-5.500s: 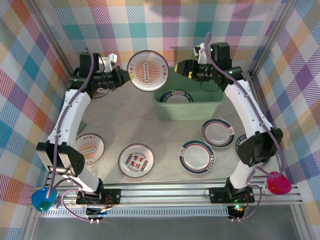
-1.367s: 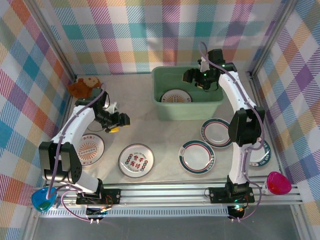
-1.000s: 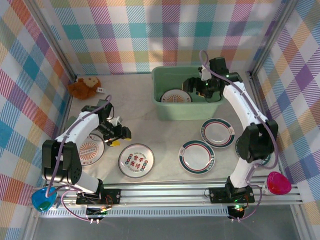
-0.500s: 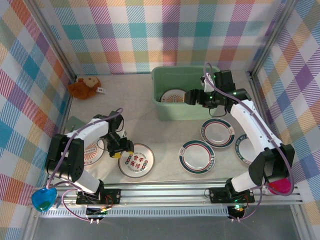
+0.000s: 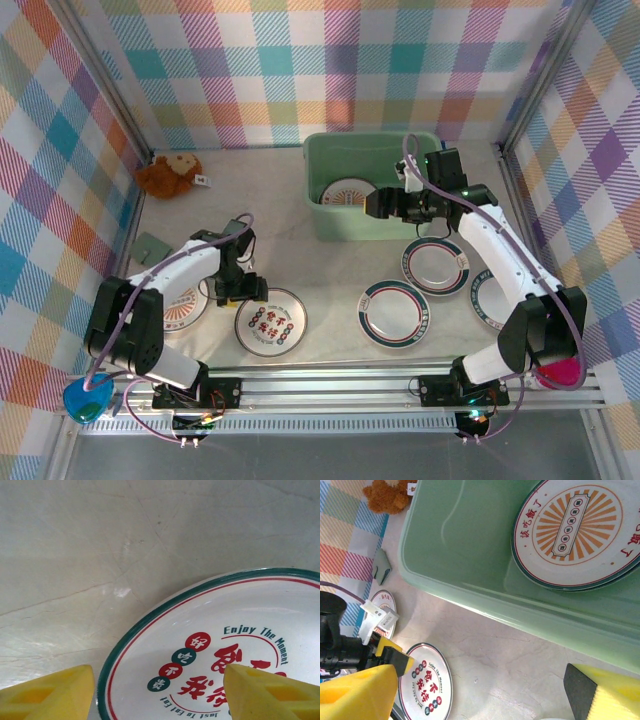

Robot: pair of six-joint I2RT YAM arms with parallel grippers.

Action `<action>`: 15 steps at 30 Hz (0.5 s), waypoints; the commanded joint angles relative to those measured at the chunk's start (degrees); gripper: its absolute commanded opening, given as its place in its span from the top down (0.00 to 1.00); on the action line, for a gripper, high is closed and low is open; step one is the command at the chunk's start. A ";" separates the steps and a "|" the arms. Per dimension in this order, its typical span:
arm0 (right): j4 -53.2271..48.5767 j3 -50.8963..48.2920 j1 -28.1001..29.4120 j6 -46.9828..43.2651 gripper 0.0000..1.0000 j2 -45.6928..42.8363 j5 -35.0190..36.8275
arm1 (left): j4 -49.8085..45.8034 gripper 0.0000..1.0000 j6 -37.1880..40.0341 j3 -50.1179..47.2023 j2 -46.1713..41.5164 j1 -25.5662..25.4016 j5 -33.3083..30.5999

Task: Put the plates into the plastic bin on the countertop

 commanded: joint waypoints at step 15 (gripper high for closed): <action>2.70 -1.67 -0.33 -1.00 0.12 -1.00 -1.00 | 0.79 0.41 0.57 0.04 8.45 -0.58 1.92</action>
